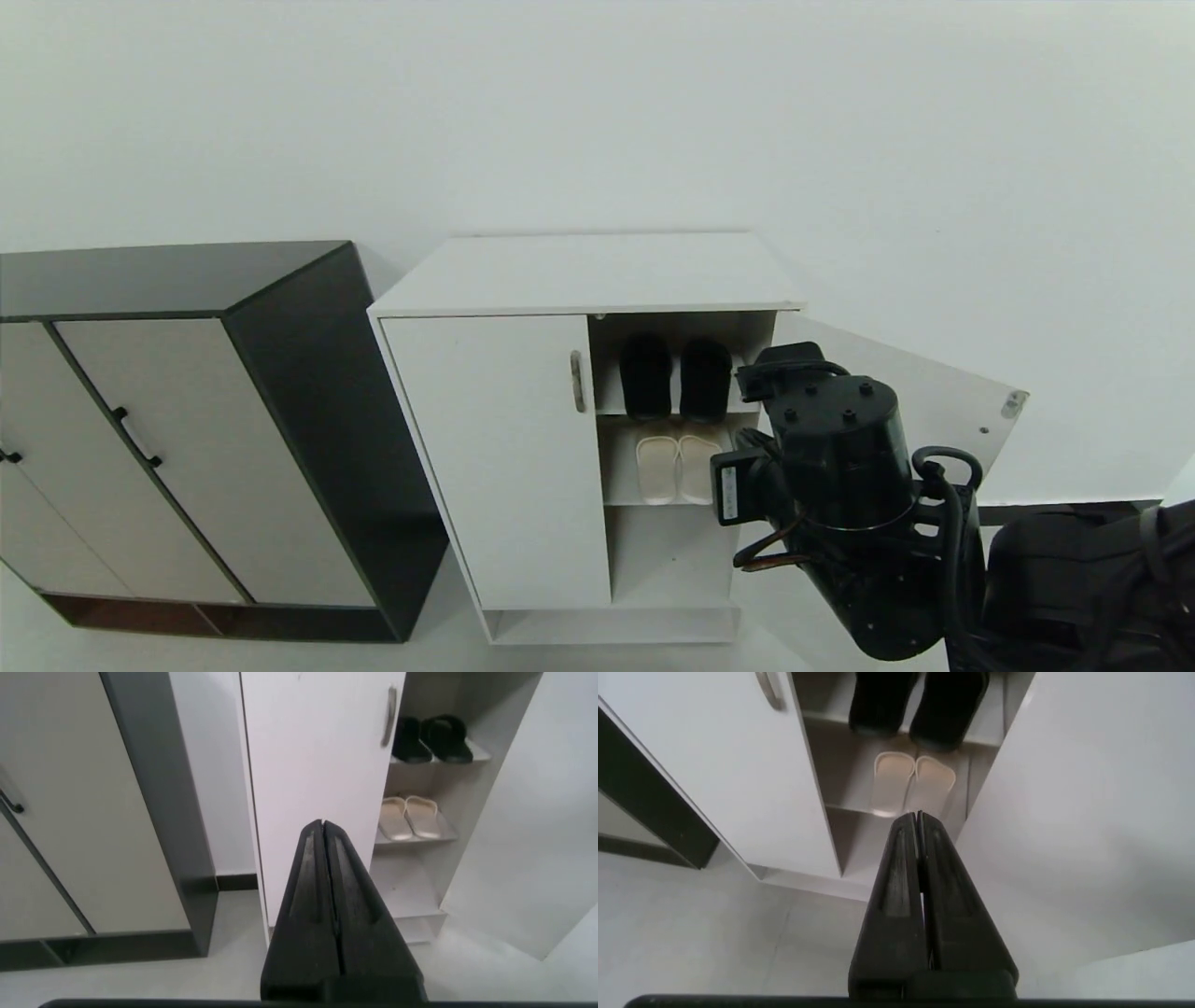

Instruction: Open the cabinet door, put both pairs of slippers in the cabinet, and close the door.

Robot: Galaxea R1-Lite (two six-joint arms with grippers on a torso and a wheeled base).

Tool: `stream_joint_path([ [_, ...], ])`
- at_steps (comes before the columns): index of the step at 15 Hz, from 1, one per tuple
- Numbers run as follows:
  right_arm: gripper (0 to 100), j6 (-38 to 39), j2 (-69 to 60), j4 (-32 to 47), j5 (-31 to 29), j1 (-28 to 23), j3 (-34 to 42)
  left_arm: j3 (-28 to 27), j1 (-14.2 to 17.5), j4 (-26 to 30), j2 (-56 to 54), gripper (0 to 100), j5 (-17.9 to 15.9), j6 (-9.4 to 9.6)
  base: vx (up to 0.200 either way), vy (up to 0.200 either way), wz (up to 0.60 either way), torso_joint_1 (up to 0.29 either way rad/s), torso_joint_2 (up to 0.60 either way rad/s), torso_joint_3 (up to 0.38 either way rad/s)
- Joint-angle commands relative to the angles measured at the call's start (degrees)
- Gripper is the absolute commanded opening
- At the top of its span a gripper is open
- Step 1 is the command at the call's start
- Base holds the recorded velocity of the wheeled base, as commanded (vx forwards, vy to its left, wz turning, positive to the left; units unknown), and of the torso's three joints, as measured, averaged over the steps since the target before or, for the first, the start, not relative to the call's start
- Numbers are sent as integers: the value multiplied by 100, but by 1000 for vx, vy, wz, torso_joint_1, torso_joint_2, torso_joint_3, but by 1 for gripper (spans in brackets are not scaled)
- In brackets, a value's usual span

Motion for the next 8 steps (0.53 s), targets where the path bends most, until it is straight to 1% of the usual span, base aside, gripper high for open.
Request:
stream_joint_path([
  [1,0,1,-13,0,-3,-3,7,0,0,-1,-2,0,-7,2,0,0,0,203,-525,-315],
  [4,0,-34,-5,0,-3,-3,24,0,0,-1,-2,0,-7,2,0,0,0,214,-523,-308],
  [5,0,-43,-5,-9,-3,-3,42,0,0,-1,-2,0,2,2,0,0,0,134,-330,-188],
  [8,0,-70,13,-18,-3,-3,51,0,0,-1,-2,0,2,2,0,0,0,46,-108,-66],
])
